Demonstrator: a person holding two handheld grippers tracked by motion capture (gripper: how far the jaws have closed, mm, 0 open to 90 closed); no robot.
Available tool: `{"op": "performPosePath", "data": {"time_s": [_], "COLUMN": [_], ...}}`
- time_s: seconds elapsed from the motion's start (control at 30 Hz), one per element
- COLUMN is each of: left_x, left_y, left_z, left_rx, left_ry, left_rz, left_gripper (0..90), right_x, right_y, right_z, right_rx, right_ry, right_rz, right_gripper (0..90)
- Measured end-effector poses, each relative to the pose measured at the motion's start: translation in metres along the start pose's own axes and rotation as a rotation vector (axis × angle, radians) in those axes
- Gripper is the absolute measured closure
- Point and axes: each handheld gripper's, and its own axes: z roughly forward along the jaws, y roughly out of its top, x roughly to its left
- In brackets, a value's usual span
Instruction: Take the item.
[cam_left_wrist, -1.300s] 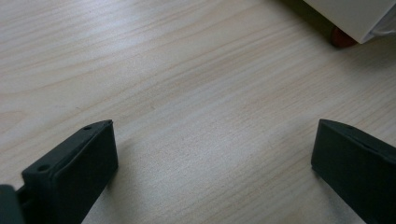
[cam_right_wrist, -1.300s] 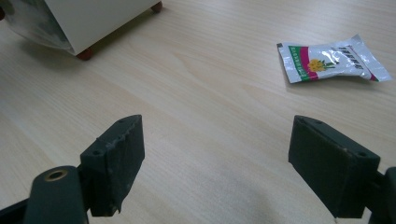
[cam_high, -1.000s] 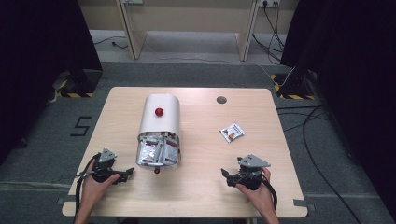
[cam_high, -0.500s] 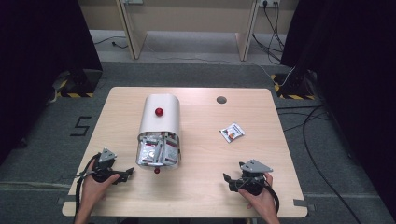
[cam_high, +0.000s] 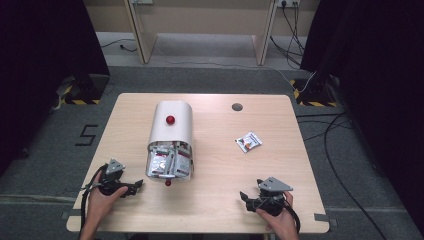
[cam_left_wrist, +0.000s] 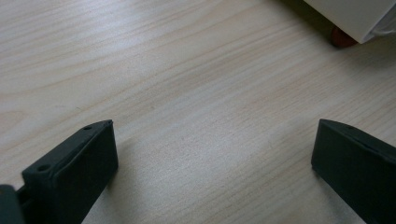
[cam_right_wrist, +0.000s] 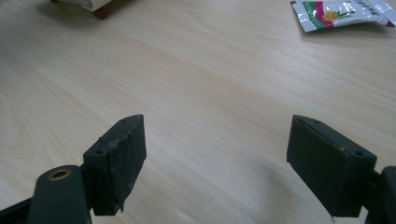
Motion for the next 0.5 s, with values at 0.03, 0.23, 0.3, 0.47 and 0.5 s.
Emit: {"op": "performPosePath", "data": {"time_s": [0.03,0.23,0.3,0.47,0.5], "left_x": [0.000,0.000,0.000,0.000,0.000], "left_y": [0.000,0.000,0.000,0.000,0.000], "left_z": [0.000,0.000,0.000,0.000,0.000], "left_rx": [0.000,0.000,0.000,0.000,0.000], "left_ry": [0.000,0.000,0.000,0.000,0.000], "left_rz": [0.000,0.000,0.000,0.000,0.000], "left_gripper": [0.0,0.0,0.0,0.0,0.0], "right_x": [0.000,0.003,0.004,0.006,0.006], "right_y": [-0.001,-0.007,-0.009,-0.015,-0.016], "right_z": [0.000,-0.005,-0.007,-0.014,-0.016], "right_rx": [0.001,-0.001,-0.004,-0.018,-0.021], "right_ry": [0.000,-0.008,-0.009,-0.011,-0.012], "right_rz": [0.001,0.009,0.014,0.028,0.029], "right_gripper": [20.8,19.9,19.5,19.4,19.5]}}
